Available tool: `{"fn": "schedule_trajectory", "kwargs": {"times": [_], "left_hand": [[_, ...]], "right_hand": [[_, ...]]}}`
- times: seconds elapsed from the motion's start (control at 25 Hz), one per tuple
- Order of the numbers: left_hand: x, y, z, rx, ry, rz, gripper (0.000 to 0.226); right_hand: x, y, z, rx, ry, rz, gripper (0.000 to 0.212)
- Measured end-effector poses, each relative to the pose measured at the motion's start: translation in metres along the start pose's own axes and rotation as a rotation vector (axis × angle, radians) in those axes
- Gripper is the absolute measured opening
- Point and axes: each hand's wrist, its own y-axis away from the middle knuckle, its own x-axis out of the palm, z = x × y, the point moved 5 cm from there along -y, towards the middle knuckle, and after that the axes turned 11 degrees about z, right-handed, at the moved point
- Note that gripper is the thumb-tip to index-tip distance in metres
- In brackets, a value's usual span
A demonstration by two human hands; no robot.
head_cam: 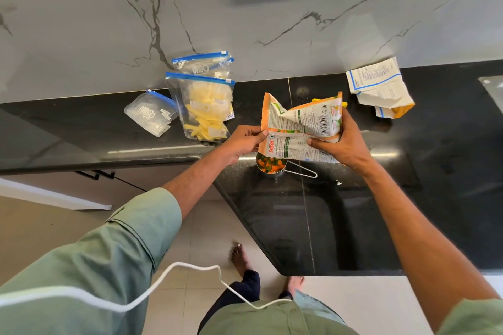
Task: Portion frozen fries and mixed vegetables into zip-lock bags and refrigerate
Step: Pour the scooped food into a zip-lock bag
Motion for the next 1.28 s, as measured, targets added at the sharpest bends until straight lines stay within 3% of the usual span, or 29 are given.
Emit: {"fn": "schedule_trajectory", "kwargs": {"times": [0.32, 0.72, 1.16, 1.28], "left_hand": [[-0.008, 0.002, 0.009, -0.042, 0.037, -0.016, 0.029], [-0.015, 0.001, 0.012, -0.08, -0.115, -0.046, 0.026], [-0.008, 0.01, 0.01, 0.098, -0.14, -0.174, 0.027], [-0.005, 0.009, 0.011, 0.059, -0.152, -0.208, 0.026]], "right_hand": [[0.008, 0.002, 0.014, -0.068, -0.041, -0.03, 0.078], [0.015, 0.0, 0.027, -0.133, -0.008, -0.005, 0.077], [0.019, 0.007, 0.035, -0.186, 0.024, -0.086, 0.066], [0.023, 0.007, 0.037, -0.183, 0.055, -0.092, 0.062]]}}
